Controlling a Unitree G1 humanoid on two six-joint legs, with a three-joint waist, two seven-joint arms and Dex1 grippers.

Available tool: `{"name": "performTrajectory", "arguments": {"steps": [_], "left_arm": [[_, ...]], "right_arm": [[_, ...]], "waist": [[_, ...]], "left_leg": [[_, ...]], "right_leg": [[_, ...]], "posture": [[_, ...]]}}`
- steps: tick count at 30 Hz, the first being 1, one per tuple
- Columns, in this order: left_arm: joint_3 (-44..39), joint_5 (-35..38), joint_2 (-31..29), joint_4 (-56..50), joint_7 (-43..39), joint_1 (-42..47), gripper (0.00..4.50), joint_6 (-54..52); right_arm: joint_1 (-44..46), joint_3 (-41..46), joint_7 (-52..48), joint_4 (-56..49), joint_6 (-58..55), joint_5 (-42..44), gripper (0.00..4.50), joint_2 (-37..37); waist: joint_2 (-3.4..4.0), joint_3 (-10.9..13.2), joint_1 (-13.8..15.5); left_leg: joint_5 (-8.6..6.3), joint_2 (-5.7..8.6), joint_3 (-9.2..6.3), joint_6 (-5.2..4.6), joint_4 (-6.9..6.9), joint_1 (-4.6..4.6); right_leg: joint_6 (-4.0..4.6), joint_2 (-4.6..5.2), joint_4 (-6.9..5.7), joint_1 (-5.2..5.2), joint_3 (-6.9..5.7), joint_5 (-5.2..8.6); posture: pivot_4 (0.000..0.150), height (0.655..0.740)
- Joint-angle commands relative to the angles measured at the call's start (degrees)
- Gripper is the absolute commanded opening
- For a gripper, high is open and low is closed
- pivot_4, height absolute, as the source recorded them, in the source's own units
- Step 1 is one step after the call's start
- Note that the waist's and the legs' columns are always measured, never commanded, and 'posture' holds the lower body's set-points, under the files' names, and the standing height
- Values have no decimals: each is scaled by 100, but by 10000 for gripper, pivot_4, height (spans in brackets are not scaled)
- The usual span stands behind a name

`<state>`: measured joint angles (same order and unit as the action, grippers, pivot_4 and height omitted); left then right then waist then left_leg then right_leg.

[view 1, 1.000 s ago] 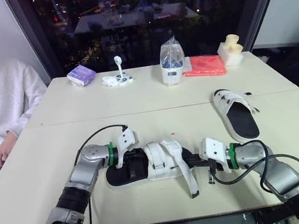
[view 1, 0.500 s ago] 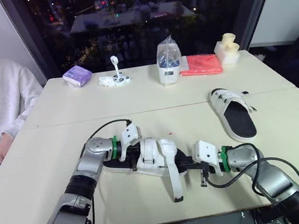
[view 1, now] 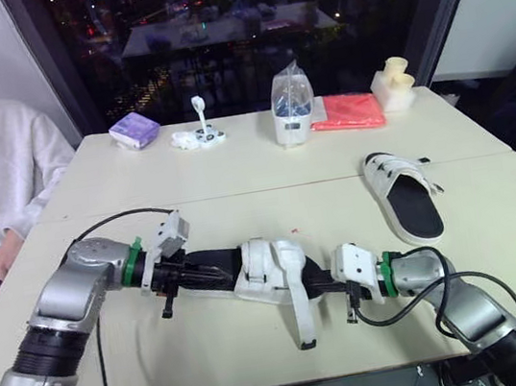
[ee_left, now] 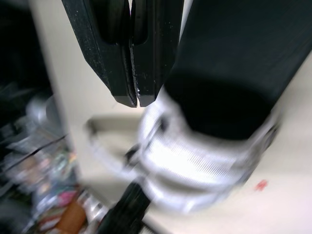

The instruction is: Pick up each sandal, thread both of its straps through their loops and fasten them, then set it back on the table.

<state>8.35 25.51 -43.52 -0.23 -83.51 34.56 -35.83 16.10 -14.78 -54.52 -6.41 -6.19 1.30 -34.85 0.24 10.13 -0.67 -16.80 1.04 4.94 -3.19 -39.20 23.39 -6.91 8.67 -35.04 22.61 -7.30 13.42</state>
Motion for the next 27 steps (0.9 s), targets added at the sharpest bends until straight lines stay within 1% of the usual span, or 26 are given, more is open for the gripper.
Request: {"name": "performTrajectory", "arguments": {"steps": [1,4,6,7,11,15,18,22,26,27], "left_arm": [[280,-12,114,-518,158,-132,17701,-67],[630,-94,347,-772,348,-287,33333,-80],[782,-23,530,-848,450,-308,43637,-262],[876,-46,645,-823,537,-313,44491,-315],[1312,-309,921,-728,785,-445,44491,-287],[1349,-84,1269,-652,1045,-398,44491,-805],[1377,-108,1531,-528,1284,-331,44491,-1004],[1402,-90,1849,-417,1510,-279,44491,-1159],[1464,-165,2039,-350,1678,-347,44491,-1061],[1456,-162,2106,-327,1747,-357,42111,-1048]], "right_arm": [[-133,-262,-174,273,-21,-172,0,-98],[-116,-267,-215,339,38,-186,0,-137],[-103,-279,-242,370,66,-197,0,-155],[-92,-286,-252,388,78,-204,0,-164],[-80,-305,-278,430,120,-224,0,-201],[-102,-328,-286,439,150,-228,0,-229],[-118,-333,-303,410,137,-224,0,-253],[-139,-327,-317,381,126,-216,0,-297],[-167,-314,-320,351,121,-207,0,-336],[-173,-312,-320,343,117,-208,0,-346]], "waist": [[0,0,-3],[0,0,1],[-2,0,9],[-3,1,11],[-1,-1,10],[-2,0,20],[-1,-1,30],[-1,-3,62],[-1,-4,105],[0,-4,111]], "left_leg": [[2,0,1,1,1,0],[3,1,4,2,1,-1],[4,3,4,2,1,-2],[4,3,3,2,1,-2],[5,3,2,3,0,-3],[5,3,2,3,0,-2],[6,3,1,4,0,-3],[6,4,0,4,-2,-5],[6,4,-1,5,-3,-8],[6,4,-1,5,-3,-9]], "right_leg": [[0,-5,0,-1,0,0],[1,-9,0,-4,-1,0],[0,-9,1,-6,-1,1],[0,-9,1,-7,-2,1],[0,-8,0,-7,-1,2],[0,-8,0,-8,-1,2],[0,-7,0,-9,-2,2],[0,-4,1,-14,-2,2],[0,-2,1,-16,-1,2],[0,0,1,-17,-1,2]], "posture": [[1500,7400],[1500,7400],[1500,7400],[1500,7400],[1500,7400],[1500,7400],[1500,7400],[1500,7400],[1500,7400],[1500,7400]]}}
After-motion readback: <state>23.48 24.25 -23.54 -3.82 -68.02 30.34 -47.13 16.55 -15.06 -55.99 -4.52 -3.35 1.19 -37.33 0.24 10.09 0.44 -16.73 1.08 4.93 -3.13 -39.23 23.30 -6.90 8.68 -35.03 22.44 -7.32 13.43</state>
